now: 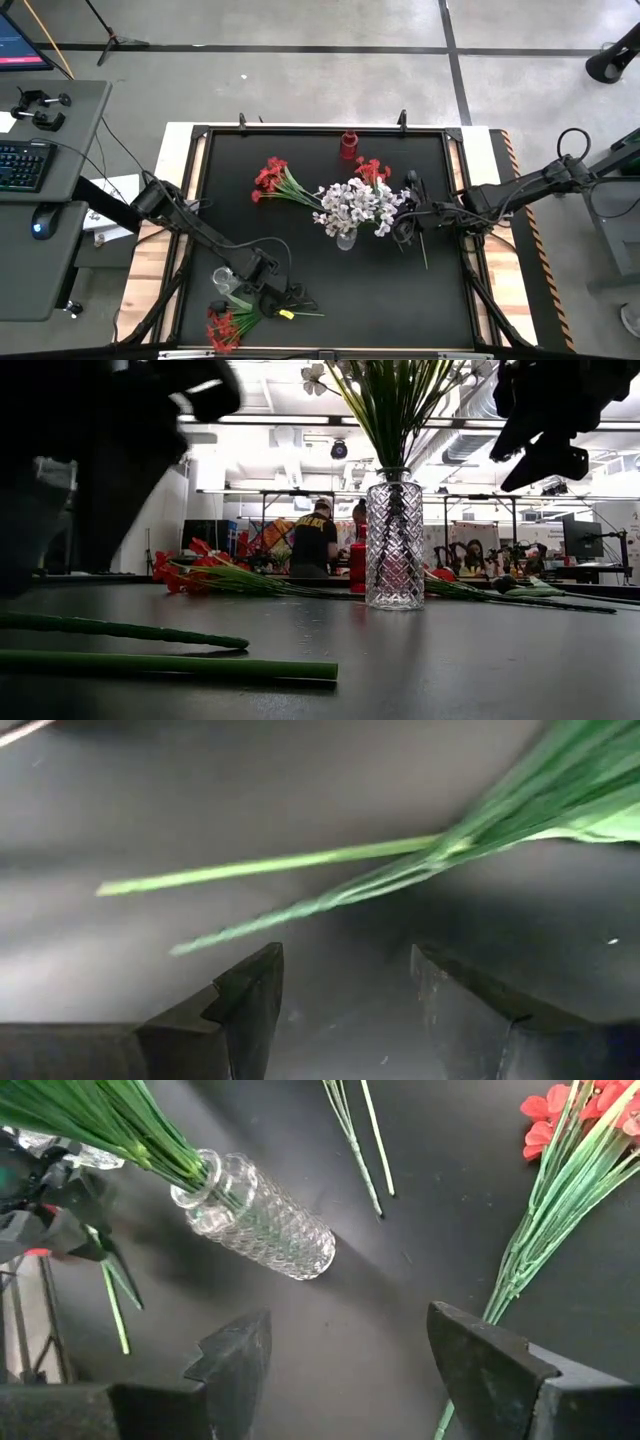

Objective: Sort flowers into vase by color
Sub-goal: Put the bottom red flowers into the left transparent vase

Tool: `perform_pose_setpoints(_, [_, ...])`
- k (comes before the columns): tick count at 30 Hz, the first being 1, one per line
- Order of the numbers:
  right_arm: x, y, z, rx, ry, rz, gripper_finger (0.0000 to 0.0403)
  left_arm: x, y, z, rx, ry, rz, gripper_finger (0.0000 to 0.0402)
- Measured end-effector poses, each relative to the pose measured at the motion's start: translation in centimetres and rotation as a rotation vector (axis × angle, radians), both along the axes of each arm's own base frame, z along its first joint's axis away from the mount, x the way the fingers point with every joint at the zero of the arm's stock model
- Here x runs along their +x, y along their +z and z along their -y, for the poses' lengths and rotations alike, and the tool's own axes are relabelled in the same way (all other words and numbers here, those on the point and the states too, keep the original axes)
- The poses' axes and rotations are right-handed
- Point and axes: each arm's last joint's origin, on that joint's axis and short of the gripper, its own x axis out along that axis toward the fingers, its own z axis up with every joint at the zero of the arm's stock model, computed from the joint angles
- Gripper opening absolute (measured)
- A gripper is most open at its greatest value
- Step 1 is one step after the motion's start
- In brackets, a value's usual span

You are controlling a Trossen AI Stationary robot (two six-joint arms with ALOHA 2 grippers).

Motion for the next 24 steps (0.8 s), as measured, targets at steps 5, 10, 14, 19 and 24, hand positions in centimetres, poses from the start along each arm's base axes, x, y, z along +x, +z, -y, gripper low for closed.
perform_pose_setpoints(5, [0.3,-0.5,-0.1,-0.017,-0.007,-0.028,0.0256,-0.5,-1.0,0.1,0.026,-0.108,0.042,0.0209])
perform_pose_setpoints(10, [0.9,-1.3,-0.3,-0.026,-0.004,-0.073,0.0256,0.3,-0.7,0.2,0.092,-0.123,0.175,0.0209])
perform_pose_setpoints(14, [1.4,-1.9,-0.5,-0.002,0.024,-0.113,0.0256,0.5,-0.6,0.1,0.117,-0.098,0.21,0.0209])
perform_pose_setpoints(19, [1.7,-2.3,-0.7,0.027,0.052,-0.135,0.0256,0.4,-0.6,0.1,0.191,-0.071,0.232,0.0209])
perform_pose_setpoints(24, [1.8,-2.1,-0.8,0.034,0.057,-0.115,0.0256,0.5,-0.6,-0.2,0.201,0.058,0.232,0.0209])
